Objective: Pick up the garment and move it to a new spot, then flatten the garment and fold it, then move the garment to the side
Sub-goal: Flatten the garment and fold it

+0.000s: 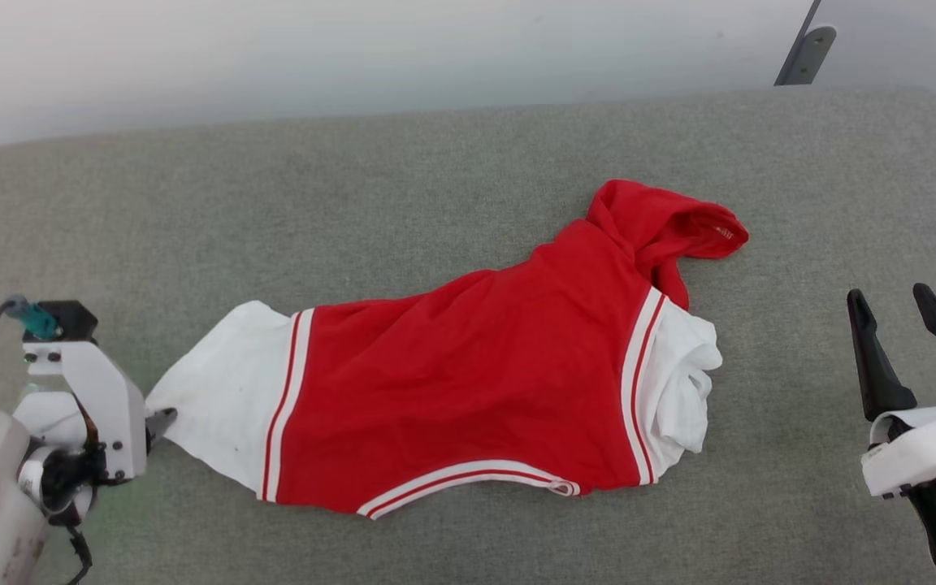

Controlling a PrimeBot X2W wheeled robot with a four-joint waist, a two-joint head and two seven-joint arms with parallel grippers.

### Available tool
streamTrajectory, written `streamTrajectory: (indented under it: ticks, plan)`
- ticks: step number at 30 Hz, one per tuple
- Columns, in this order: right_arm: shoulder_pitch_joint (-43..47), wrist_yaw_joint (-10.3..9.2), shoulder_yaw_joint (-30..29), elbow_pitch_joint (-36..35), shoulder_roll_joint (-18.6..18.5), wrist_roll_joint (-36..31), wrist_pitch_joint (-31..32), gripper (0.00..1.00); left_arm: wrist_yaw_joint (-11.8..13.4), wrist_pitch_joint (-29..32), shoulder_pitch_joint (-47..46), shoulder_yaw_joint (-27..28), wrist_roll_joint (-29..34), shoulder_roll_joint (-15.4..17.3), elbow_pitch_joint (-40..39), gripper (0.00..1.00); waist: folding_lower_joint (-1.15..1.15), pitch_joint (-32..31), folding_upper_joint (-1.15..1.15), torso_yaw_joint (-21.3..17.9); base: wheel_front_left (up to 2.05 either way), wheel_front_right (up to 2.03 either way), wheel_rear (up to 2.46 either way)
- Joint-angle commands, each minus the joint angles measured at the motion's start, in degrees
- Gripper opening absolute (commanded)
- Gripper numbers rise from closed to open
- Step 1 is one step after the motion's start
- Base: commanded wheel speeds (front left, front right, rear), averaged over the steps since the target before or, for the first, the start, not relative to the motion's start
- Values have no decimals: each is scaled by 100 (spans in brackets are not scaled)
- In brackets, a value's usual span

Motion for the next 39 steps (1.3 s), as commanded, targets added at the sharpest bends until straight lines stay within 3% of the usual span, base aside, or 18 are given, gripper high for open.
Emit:
streamTrajectory:
  ticks: [1, 10, 11, 12, 20, 25, 39]
  plan:
    - [97, -9, -55, -98, 36, -22, 34, 100, -45, -20, -92, -2, 7, -41, 57, 100, 0, 45, 0, -11, 0, 0, 0]
    - [389, -9, -209, -604, 201, -33, 456, 100, -157, 63, -324, -165, 49, -331, 650, 100, 0, 222, 0, -52, 0, 0, 0]
    - [414, -9, -196, -630, 214, -1, 561, 100, -169, 92, -342, -192, 52, -378, 718, 94, 0, 235, 0, -47, 0, 0, 0]
    - [446, -9, -143, -668, 220, 42, 678, 100, -197, 128, -360, -230, 59, -429, 752, 0, 0, 244, 0, -43, 0, 0, 0]
    - [666, -9, 300, -1012, 204, 587, 1655, 100, -281, 16, -616, -350, 89, -626, 934, 0, 0, 341, 0, 21, 0, 0, 0]
    - [555, -9, 335, -857, 259, 730, 2192, 100, -306, -76, -763, -416, 114, -709, 987, 0, 0, 425, 0, 98, 0, 0, 0]
    - [-425, -9, 677, 613, 448, 461, 3155, 100, -336, -231, -1080, -608, 83, -943, 1037, 0, 0, 714, 0, 375, 0, 0, 0]
